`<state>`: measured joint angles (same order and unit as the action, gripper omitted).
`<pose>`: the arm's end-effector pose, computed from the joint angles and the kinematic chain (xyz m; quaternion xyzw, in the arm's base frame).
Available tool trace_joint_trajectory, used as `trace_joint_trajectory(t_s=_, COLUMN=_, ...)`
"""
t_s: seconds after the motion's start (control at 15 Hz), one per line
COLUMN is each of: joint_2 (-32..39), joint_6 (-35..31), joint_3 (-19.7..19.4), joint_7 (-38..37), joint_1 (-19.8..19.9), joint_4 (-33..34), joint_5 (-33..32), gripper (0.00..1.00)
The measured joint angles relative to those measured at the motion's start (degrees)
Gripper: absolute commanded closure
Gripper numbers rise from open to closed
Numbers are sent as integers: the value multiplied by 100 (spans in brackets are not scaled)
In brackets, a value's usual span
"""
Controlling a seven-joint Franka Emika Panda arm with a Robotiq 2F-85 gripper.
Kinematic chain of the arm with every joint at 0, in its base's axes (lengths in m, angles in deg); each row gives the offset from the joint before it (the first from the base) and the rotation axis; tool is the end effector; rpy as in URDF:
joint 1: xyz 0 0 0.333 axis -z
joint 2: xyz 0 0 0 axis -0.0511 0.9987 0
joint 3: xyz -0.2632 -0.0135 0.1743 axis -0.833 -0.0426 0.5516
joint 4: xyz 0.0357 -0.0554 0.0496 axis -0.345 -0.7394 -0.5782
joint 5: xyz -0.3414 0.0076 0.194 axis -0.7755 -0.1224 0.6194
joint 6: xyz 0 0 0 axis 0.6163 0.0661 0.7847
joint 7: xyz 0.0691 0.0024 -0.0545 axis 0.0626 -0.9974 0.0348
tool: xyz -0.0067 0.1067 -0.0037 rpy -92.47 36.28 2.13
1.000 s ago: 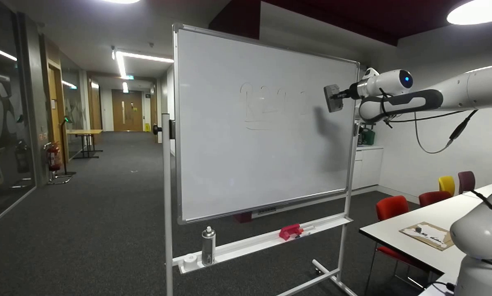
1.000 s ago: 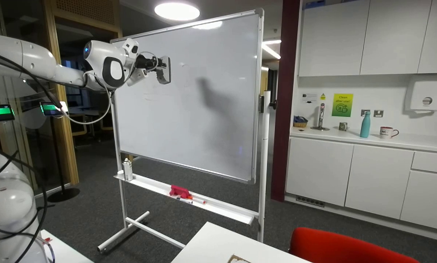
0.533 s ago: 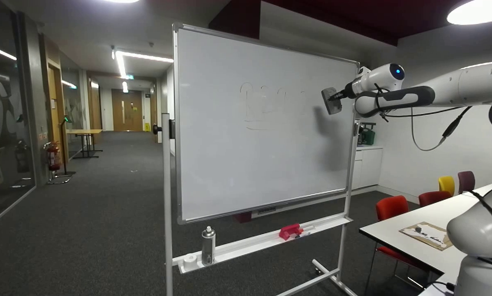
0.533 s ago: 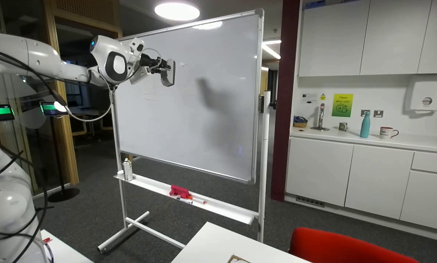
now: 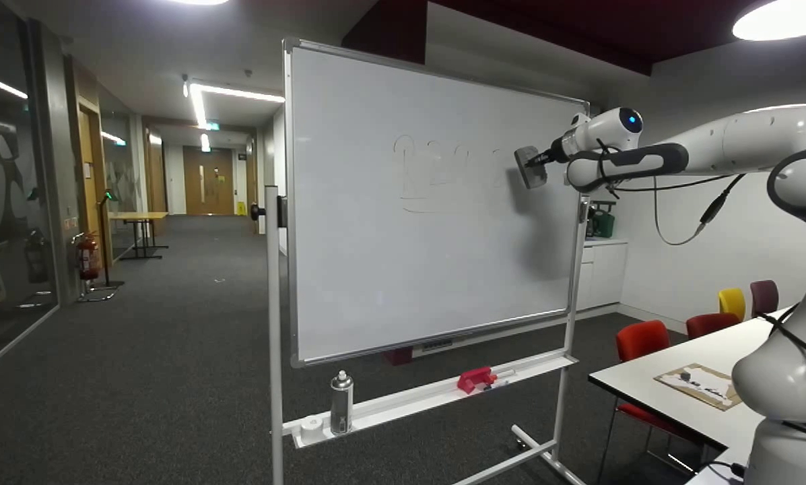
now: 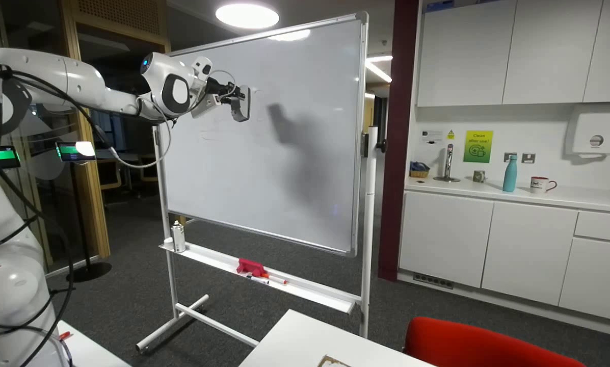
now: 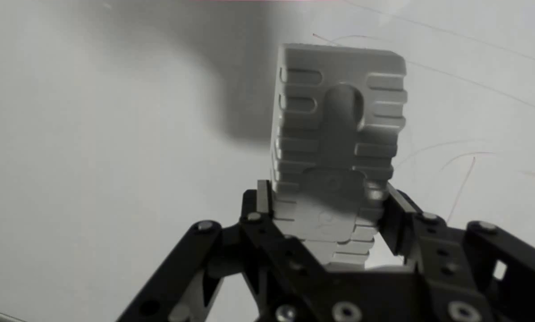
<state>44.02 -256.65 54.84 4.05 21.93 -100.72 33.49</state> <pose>0.5264 -0.0450 0.7651 0.7799 0.0625 0.6017 0.1605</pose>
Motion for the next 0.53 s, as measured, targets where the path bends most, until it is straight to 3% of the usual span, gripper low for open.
trace_joint_trajectory(t_s=0.27, joint_2=285, joint_6=-25, joint_3=8, joint_7=0, joint_1=17, joint_4=326, joint_5=-267, gripper=66)
trace_joint_trajectory(t_s=0.33, joint_2=352, joint_6=-67, joint_3=7, joint_7=-2, joint_1=16, joint_4=385, joint_5=-270, gripper=41)
trace_joint_trajectory(t_s=0.53, joint_2=463, joint_6=-224, joint_3=7, joint_7=-19, joint_1=-7, joint_4=421, joint_5=-204, gripper=41)
